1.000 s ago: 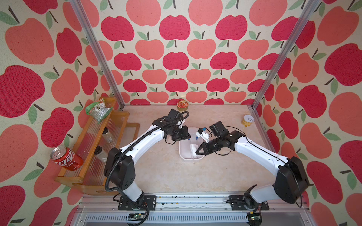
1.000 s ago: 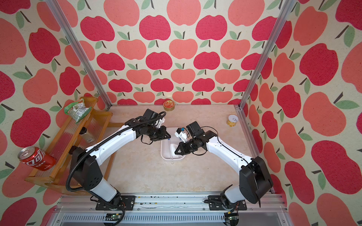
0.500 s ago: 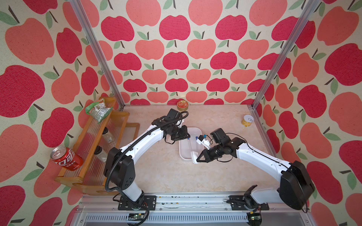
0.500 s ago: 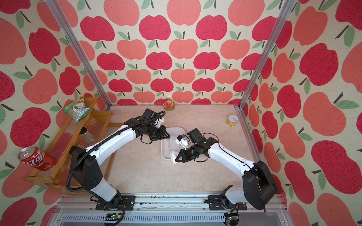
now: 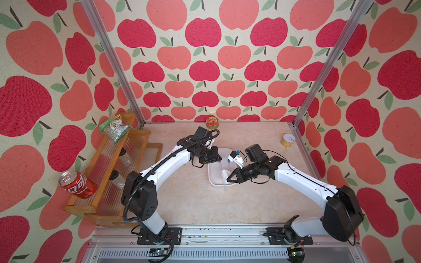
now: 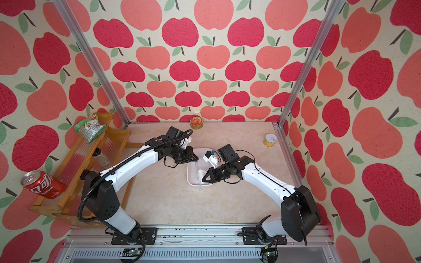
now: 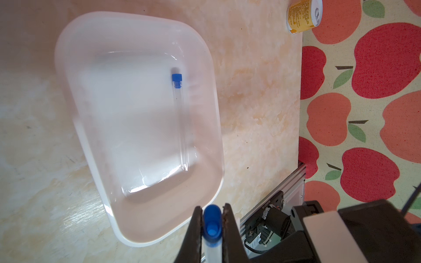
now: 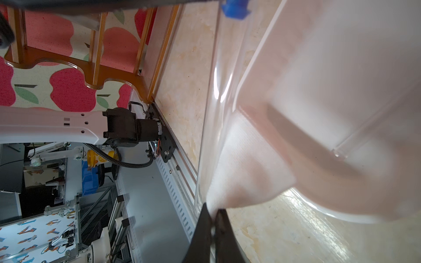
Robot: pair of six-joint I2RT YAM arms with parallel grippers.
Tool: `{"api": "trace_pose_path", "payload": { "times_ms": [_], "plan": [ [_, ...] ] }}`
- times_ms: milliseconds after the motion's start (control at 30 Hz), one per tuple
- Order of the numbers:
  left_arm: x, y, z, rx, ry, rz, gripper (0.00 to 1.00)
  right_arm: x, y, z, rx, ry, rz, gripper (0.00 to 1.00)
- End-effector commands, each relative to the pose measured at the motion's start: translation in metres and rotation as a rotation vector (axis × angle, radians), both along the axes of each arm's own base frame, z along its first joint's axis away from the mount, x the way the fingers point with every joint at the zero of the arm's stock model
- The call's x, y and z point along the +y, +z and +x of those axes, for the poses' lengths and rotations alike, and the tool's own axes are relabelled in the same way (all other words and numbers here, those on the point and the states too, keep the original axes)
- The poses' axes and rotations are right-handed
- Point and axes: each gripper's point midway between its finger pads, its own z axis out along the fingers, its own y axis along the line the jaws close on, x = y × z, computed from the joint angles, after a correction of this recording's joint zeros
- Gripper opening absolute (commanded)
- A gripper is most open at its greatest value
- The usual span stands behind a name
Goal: Wipe the exteriors of test tubes
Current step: Wipe the dirt from the test tube.
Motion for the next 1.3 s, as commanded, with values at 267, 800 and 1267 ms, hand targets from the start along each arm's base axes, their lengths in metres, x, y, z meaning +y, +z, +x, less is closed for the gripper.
{"api": "trace_pose_path", "payload": {
  "times_ms": [267, 800, 1267],
  "plan": [
    [-0.001, -0.002, -0.002, 0.018, 0.009, -0.020, 0.05, 0.017, 0.023, 0.042, -0.054, -0.027, 0.022, 0.00],
    [0.003, 0.003, 0.001, 0.007, 0.016, -0.018, 0.05, 0.010, 0.014, 0.029, -0.007, -0.022, 0.006, 0.00],
    [0.002, 0.002, 0.010, 0.009, 0.017, -0.019, 0.05, -0.005, -0.013, -0.024, 0.100, 0.026, 0.034, 0.00]
  ]
}}
